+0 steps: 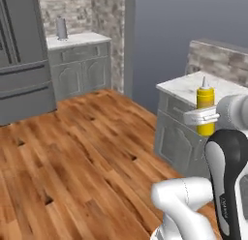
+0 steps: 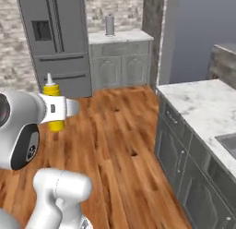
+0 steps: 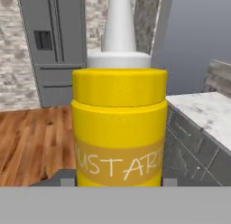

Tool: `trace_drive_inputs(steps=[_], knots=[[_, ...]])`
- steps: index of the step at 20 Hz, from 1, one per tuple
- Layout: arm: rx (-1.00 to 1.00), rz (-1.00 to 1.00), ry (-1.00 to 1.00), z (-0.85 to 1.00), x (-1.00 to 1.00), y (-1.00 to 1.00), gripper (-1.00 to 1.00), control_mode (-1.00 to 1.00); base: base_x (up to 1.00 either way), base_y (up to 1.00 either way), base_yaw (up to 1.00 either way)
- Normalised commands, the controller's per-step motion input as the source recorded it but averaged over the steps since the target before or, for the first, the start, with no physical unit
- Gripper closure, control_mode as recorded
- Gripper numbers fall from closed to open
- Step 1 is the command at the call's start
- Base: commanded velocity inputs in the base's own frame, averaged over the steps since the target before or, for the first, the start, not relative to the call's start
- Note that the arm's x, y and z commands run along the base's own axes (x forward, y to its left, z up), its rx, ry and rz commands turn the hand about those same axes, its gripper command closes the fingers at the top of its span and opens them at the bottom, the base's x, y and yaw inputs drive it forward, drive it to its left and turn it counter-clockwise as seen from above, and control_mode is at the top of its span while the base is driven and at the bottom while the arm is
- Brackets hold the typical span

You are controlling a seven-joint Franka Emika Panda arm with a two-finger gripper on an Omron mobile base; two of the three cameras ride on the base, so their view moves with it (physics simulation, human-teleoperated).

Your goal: Take 2 condiments from the cabinet and move them on the counter near the stove.Make sure the condiments are lined up with each other, next to each other.

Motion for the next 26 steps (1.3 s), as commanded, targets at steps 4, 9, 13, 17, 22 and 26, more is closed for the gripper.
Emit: trace_drive_inputs(steps=[4,9,13,17,22,26], knots=[[0.0,0.0,0.0,0.0,0.0,0.0,1.0,1.0,0.07,0.18,0.89],[0.0,0.0,0.0,0.0,0.0,0.0,1.0,1.0,0.0,0.0,1.0],[0.0,0.0,0.0,0.0,0.0,0.0,1.0,1.0,0.0,0.0,1.0],[0.0,0.0,0.0,0.0,0.0,0.0,1.0,1.0,0.0,0.0,0.98],[0.0,0.0,0.0,0.0,0.0,0.0,1.0,1.0,0.0,0.0,0.75],[0.0,0.0,0.0,0.0,0.0,0.0,1.0,1.0,0.0,0.17,0.47]])
